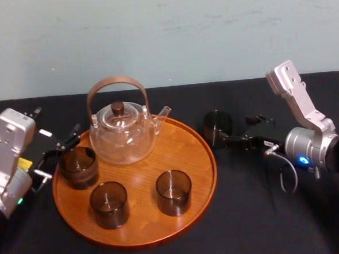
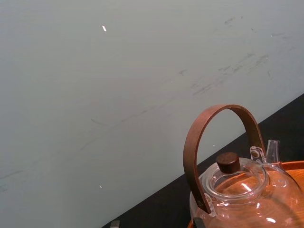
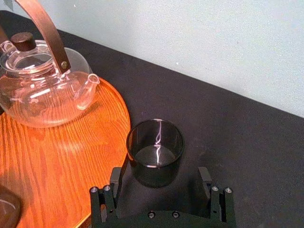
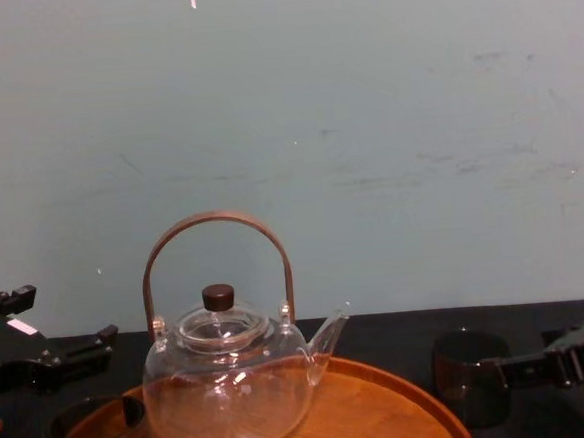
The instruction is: Pick up the glass from the table and place it on the tray.
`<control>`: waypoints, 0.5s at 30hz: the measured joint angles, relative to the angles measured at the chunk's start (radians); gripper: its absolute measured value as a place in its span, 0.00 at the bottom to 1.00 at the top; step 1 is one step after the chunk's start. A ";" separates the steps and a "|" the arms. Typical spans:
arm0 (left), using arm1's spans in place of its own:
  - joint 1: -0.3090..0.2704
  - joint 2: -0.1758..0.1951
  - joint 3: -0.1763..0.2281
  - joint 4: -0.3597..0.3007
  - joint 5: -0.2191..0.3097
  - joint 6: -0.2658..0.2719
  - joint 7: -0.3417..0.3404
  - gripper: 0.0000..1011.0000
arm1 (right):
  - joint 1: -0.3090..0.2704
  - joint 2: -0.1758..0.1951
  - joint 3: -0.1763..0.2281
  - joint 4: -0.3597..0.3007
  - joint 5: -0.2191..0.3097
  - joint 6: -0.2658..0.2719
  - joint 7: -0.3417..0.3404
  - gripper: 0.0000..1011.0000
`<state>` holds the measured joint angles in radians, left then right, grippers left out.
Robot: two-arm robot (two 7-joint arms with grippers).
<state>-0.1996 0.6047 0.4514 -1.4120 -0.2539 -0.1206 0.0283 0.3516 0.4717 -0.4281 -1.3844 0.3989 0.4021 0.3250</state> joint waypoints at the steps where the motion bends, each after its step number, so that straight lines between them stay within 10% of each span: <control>1: 0.000 0.000 0.000 0.000 0.000 0.000 0.000 0.99 | 0.007 -0.005 -0.001 0.007 -0.005 0.000 0.004 0.99; 15: 0.000 0.000 0.000 0.000 0.000 0.000 0.000 0.99 | 0.056 -0.049 -0.010 0.072 -0.049 0.002 0.031 0.99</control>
<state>-0.1995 0.6047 0.4514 -1.4120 -0.2539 -0.1205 0.0283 0.4071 0.4227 -0.4386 -1.3121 0.3502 0.4041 0.3559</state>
